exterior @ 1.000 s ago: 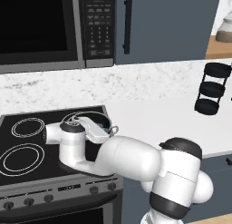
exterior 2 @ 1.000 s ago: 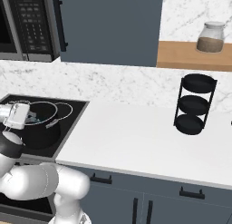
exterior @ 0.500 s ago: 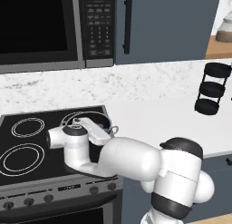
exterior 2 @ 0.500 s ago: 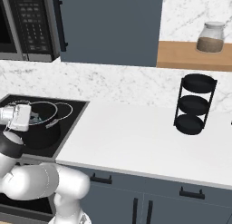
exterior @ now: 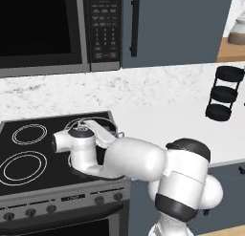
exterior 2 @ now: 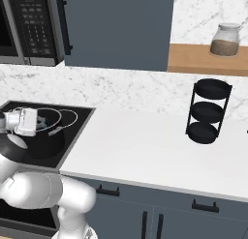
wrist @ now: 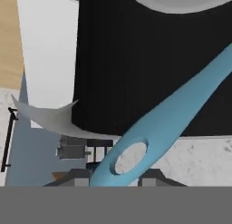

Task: Put the potato and lemon in the pot. Retrieve the spatula and lightly stir the vegetables in the pot.

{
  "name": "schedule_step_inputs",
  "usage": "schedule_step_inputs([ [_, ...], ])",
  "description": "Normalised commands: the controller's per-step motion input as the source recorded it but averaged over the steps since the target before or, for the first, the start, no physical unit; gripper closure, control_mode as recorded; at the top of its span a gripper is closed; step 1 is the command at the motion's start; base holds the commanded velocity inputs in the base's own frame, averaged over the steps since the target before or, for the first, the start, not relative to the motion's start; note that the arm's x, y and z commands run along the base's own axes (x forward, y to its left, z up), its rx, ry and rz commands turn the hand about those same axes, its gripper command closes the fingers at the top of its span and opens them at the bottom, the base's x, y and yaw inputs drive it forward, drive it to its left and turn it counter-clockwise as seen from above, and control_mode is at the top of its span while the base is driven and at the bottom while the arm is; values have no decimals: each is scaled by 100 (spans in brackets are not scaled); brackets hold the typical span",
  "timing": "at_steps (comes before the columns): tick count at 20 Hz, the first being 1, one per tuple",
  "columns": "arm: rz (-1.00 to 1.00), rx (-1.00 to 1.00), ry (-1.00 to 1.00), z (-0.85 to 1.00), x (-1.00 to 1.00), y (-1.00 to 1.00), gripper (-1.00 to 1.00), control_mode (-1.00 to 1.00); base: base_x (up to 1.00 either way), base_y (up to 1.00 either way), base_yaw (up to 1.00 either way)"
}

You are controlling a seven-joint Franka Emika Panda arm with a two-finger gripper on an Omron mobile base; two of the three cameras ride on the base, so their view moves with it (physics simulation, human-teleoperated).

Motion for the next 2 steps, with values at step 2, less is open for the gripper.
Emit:
schedule_step_inputs([
  [2,0,0,-4,-1,25,0,100,-100,0,0,0],
])
